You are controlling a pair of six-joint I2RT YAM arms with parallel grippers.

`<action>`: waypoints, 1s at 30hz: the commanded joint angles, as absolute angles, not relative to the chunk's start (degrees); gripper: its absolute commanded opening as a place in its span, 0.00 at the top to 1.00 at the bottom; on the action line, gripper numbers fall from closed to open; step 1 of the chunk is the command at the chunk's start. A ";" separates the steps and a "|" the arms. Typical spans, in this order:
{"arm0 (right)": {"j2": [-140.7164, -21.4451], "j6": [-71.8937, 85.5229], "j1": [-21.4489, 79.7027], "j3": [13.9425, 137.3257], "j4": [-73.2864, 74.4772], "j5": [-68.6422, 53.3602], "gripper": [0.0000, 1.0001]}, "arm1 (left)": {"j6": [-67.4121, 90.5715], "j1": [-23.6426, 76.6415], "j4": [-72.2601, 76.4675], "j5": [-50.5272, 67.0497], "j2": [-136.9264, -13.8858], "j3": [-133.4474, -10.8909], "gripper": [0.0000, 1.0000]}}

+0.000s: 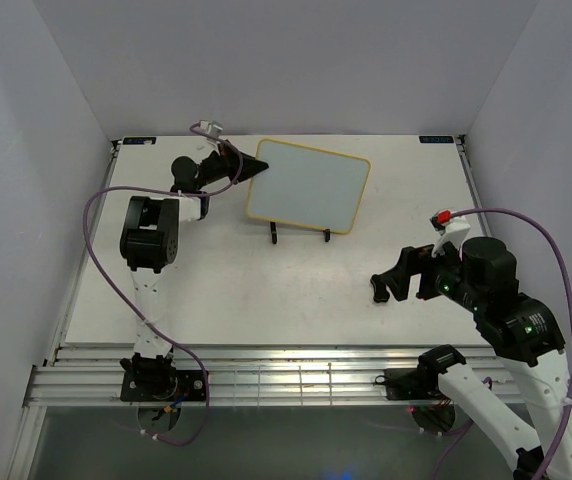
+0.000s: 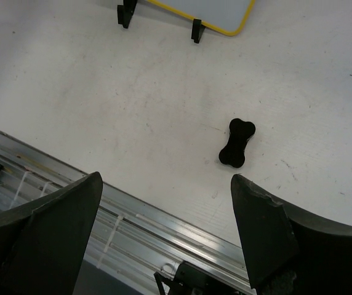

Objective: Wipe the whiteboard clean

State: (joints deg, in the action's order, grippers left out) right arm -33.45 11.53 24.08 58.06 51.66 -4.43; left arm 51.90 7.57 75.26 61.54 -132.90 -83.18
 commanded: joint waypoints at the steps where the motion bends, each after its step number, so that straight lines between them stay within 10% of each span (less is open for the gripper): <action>1: -34.01 10.02 23.99 61.17 51.06 -5.54 0.10 | 43.95 5.36 94.83 67.41 -132.63 -81.74 1.00; 23: -34.10 9.32 23.99 63.02 51.68 -8.00 0.10 | 41.48 3.16 95.10 68.20 -133.24 -74.00 1.00; 30: -33.75 9.05 23.99 62.32 51.24 -8.35 0.10 | 40.78 2.90 95.10 67.24 -132.54 -70.49 0.78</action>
State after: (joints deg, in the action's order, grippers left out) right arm -34.22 10.00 24.08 60.77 52.49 -7.31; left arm 49.82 3.51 76.29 63.79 -132.90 -72.75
